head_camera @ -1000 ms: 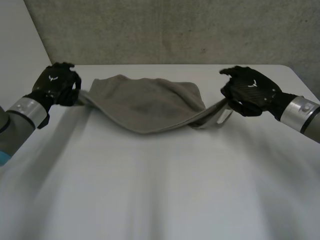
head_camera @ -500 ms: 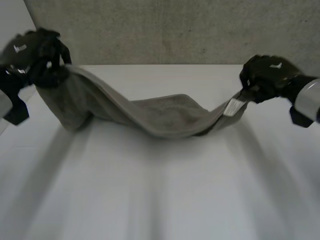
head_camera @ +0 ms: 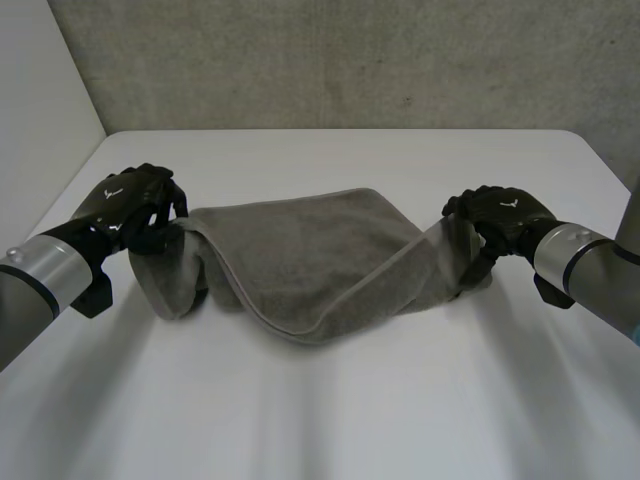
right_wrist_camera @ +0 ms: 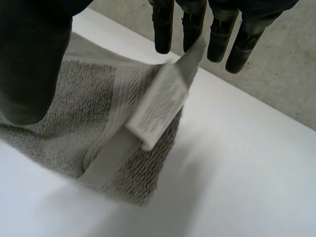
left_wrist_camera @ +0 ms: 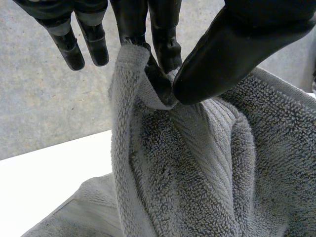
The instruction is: Fold the towel.
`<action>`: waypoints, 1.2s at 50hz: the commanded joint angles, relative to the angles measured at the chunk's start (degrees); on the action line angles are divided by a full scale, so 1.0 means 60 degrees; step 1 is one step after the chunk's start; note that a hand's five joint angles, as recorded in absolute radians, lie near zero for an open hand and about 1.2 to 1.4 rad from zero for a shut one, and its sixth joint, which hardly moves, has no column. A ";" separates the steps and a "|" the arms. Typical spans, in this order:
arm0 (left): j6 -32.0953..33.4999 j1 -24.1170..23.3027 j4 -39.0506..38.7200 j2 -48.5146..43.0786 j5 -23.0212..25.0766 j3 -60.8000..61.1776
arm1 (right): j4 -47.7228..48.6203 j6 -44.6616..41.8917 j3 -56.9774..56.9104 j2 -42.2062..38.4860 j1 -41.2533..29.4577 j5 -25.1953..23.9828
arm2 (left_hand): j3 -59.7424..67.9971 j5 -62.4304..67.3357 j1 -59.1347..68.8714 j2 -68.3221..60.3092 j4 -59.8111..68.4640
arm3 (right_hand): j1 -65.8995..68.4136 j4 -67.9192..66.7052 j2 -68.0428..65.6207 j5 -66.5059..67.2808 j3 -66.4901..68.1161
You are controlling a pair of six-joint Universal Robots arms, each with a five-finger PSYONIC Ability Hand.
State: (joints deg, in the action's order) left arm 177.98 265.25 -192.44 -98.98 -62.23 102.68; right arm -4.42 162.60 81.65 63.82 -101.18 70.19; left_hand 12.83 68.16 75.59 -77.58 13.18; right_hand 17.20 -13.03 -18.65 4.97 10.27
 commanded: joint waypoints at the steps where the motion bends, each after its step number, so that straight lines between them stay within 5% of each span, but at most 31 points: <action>1: 0.0000 0.0001 0.0008 0.0061 0.0000 0.0069 | 0.1158 0.0029 0.1110 0.0773 0.0047 0.0005 | -0.0472 0.0306 0.0735 -0.0403 -0.0530 | -0.0654 0.0505 0.0896 -0.0281 -0.0045; 12: 0.0000 0.0001 0.0038 0.0236 -0.0043 0.0098 | 0.2085 0.0161 0.0983 0.1227 -0.0084 0.0868 | -0.0472 0.0306 0.0735 -0.0403 -0.0530 | -0.0654 0.0505 0.0896 -0.0281 -0.0045; 35: -0.0015 -0.0014 0.0038 0.0559 0.0015 0.0274 | 0.1938 -0.1216 0.1552 0.0378 -0.0216 0.0943 | -0.0472 0.0306 0.0735 -0.0403 -0.0530 | -0.0570 0.0505 0.0812 -0.0197 -0.0045; 46: -0.0015 -0.0014 0.0038 0.0544 0.0000 0.0274 | 0.1382 -0.1348 0.3149 0.2825 -0.0172 0.0181 | -0.0472 0.0306 0.0735 -0.0403 -0.0530 | -0.0598 0.0505 0.0840 -0.0225 -0.0045; 60: -0.0015 -0.0014 0.0052 0.0544 -0.0029 0.0274 | 0.0723 -0.4948 0.4671 0.3235 0.2213 -0.1298 | -0.0472 0.0306 0.0735 -0.0403 -0.0530 | 0.0383 0.0505 -0.0142 0.0756 -0.0045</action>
State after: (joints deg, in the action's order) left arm 177.89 265.16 -192.21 -95.71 -62.39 104.32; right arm 2.04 141.31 107.21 84.11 -92.87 64.95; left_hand 12.83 68.16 75.59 -77.58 13.18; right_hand 17.35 -13.03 -18.79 8.78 10.27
